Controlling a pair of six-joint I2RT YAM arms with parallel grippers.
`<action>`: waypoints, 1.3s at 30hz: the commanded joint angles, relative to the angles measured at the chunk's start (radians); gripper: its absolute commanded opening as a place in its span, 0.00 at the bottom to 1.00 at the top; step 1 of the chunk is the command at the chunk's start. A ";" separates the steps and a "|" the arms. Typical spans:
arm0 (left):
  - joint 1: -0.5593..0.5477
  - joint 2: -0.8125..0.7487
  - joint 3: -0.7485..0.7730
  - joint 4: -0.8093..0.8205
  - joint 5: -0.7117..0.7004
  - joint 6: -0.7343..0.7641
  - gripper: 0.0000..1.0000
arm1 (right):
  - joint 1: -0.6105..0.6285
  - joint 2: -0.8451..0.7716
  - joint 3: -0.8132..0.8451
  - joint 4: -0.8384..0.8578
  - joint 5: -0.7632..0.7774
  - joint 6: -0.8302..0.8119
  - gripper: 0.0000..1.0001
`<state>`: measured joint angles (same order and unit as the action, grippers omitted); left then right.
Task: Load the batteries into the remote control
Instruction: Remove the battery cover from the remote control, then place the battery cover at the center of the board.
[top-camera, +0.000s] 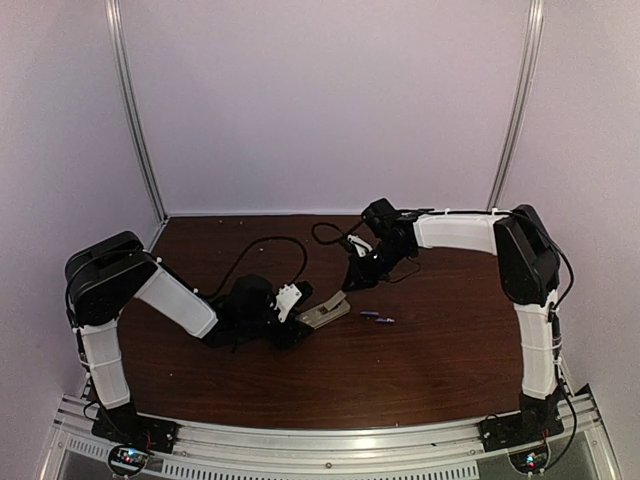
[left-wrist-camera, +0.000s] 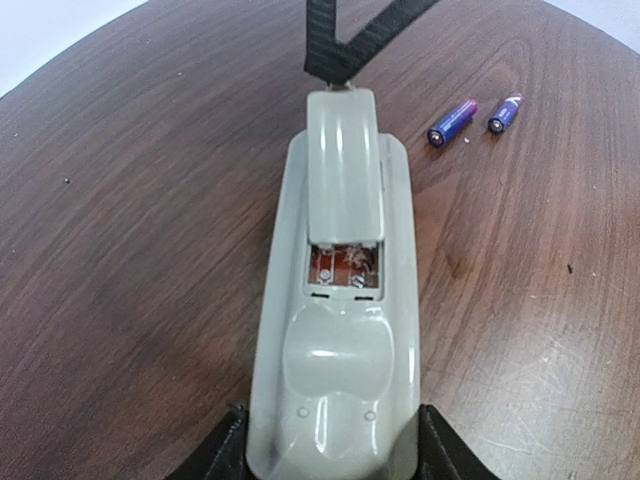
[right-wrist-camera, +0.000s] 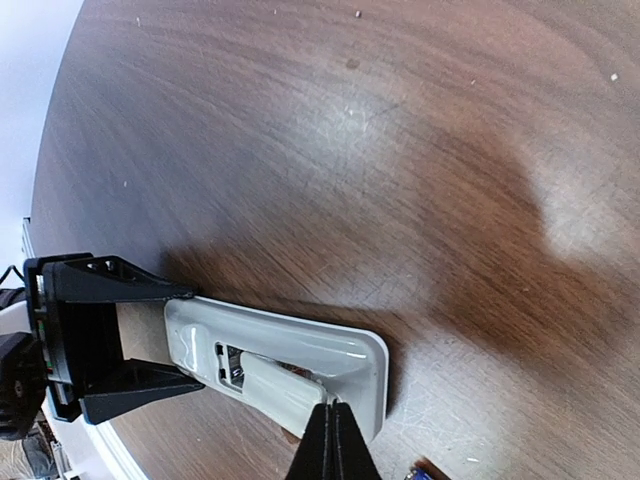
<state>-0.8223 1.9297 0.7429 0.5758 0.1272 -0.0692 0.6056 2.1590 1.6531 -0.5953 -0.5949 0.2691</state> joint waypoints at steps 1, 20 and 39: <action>-0.007 0.035 0.001 -0.082 -0.011 0.011 0.36 | -0.041 -0.075 -0.018 0.034 -0.007 0.020 0.00; -0.008 0.024 0.008 -0.111 -0.031 0.032 0.36 | -0.150 -0.086 -0.078 -0.001 0.195 0.002 0.00; -0.007 -0.033 -0.002 -0.154 -0.078 0.031 0.49 | -0.149 -0.128 -0.066 -0.131 0.300 -0.039 0.25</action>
<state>-0.8288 1.9129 0.7490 0.5323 0.0952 -0.0532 0.4534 2.0792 1.5814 -0.6693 -0.3420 0.2527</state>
